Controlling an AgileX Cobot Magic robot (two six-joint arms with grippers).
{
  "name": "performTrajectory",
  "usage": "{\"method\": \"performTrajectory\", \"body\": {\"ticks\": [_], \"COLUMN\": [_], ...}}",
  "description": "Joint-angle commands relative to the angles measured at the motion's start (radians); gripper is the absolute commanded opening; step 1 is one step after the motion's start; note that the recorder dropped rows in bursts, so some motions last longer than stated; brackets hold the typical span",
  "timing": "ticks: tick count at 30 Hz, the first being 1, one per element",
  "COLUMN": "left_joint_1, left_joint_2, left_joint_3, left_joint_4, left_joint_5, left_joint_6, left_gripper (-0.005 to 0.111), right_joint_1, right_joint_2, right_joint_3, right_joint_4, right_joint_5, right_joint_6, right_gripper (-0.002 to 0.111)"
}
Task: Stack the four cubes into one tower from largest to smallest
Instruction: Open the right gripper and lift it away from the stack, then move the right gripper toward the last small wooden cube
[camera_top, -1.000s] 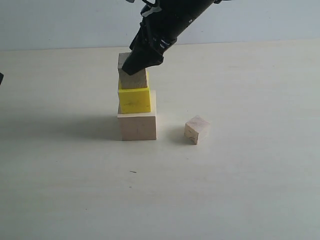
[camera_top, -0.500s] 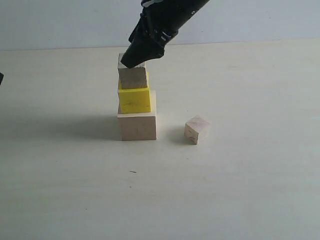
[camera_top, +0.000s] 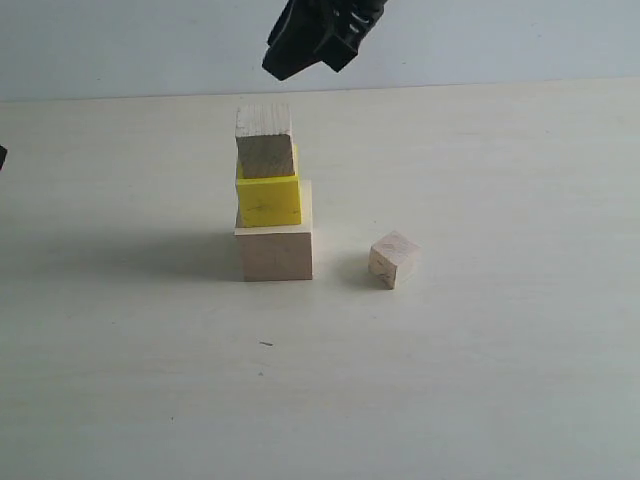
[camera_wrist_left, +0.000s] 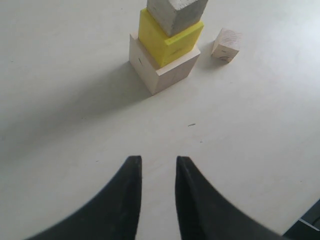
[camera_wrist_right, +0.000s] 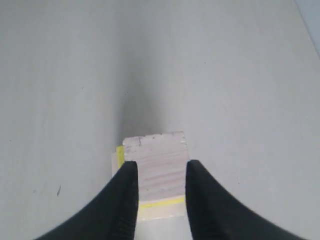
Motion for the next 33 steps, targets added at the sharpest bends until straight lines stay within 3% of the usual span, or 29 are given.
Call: {"method": "performTrajectory", "body": {"ticks": [1,7,13,18,26,33], "left_joint_1": [0.003,0.003,0.003,0.003,0.003,0.003], "left_joint_2": [-0.004,-0.004,-0.004,-0.004,-0.004,-0.004], "left_joint_3": [0.002,0.002,0.002,0.002,0.002,0.002], "left_joint_4": [-0.009,-0.009,-0.013,-0.013,-0.013,-0.013], "left_joint_5": [0.000,0.003,-0.002,-0.002,-0.030,-0.079], "left_joint_6": [0.005,0.002,0.002,0.002,0.002,0.002], "left_gripper": [0.026,0.026,0.026,0.026,0.026,0.026], "right_joint_1": [-0.004,-0.013,-0.076,-0.197,-0.415,-0.434], "right_joint_2": [-0.047,-0.054,-0.034,-0.040,-0.153,-0.372], "right_joint_3": [-0.006,-0.006,-0.006,0.054,0.479,0.807], "right_joint_4": [-0.146,-0.411,-0.345,-0.249,0.117,0.340], "right_joint_5": [0.001,0.008,0.057,0.080,-0.095,-0.454], "right_joint_6": [0.094,0.360,0.375,0.390,0.210,0.088], "right_gripper": [0.029,0.032,0.000,0.000,0.000,0.000]}}
